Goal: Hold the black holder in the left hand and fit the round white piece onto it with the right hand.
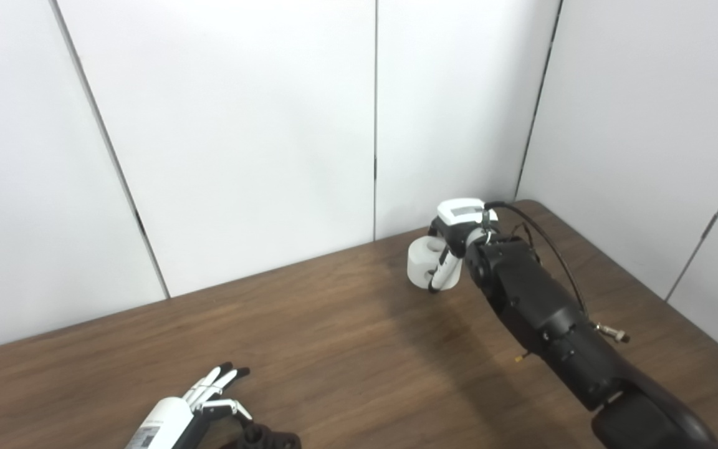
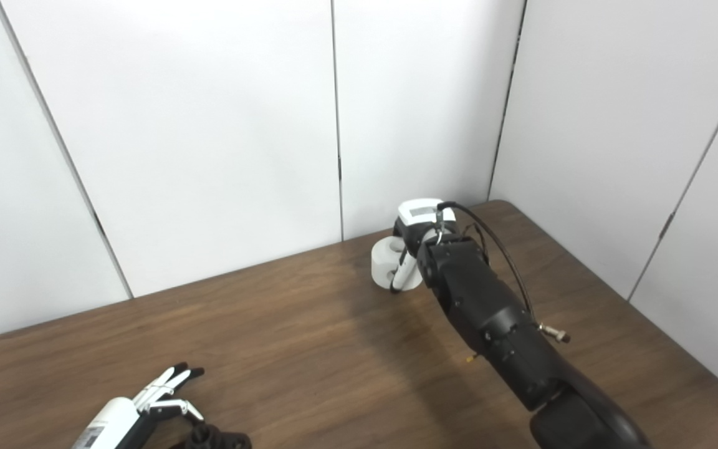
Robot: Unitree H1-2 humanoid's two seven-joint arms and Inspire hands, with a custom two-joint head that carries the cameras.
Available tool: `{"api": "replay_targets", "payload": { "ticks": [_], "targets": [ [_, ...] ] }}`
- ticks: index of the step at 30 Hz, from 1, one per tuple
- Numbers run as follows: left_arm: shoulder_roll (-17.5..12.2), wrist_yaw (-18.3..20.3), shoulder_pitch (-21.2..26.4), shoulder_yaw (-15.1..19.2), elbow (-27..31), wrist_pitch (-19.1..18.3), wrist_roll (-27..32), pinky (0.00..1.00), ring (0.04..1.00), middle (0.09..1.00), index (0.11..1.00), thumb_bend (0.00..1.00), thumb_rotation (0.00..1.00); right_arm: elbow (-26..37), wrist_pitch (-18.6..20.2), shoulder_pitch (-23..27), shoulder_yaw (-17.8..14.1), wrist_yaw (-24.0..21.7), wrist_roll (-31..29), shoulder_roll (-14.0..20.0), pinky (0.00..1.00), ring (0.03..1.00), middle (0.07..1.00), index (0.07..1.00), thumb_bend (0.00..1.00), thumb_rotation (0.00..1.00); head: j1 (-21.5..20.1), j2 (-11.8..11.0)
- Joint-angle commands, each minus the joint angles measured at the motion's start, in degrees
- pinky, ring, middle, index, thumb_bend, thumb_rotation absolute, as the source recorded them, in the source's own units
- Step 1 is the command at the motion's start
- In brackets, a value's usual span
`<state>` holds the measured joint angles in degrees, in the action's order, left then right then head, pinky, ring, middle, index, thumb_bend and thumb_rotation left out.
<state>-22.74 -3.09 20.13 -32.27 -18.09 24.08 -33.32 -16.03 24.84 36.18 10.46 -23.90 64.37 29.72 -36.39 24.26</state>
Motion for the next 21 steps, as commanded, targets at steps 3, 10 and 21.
{"api": "replay_targets", "payload": {
  "ticks": [3,10,21],
  "targets": [
    [-2.82,8.34,-4.92,-3.1,-1.4,-2.79,-3.64,0.96,1.0,0.955,0.489,0.52,0.06,1.43,0.11,1.08,-0.78,7.49,-1.51,0.8,0.9,0.809,0.759,0.486,0.53,0.15,0.18,0.32],
    [-3.05,9.62,-5.19,-3.22,0.31,-4.58,-3.26,0.96,1.0,0.962,0.49,0.52,0.06,1.38,-0.9,0.27,0.1,11.6,-2.58,1.75,0.94,0.803,0.73,0.482,0.52,0.14,0.67,0.83],
    [-2.97,9.55,-5.87,-3.38,1.74,-4.98,-3.19,0.91,0.994,0.953,0.489,0.52,0.06,4.92,-3.32,-2.08,0.25,15.33,-4.35,3.81,0.92,0.786,0.712,0.481,0.53,0.14,6.41,3.12]
  ]
}}
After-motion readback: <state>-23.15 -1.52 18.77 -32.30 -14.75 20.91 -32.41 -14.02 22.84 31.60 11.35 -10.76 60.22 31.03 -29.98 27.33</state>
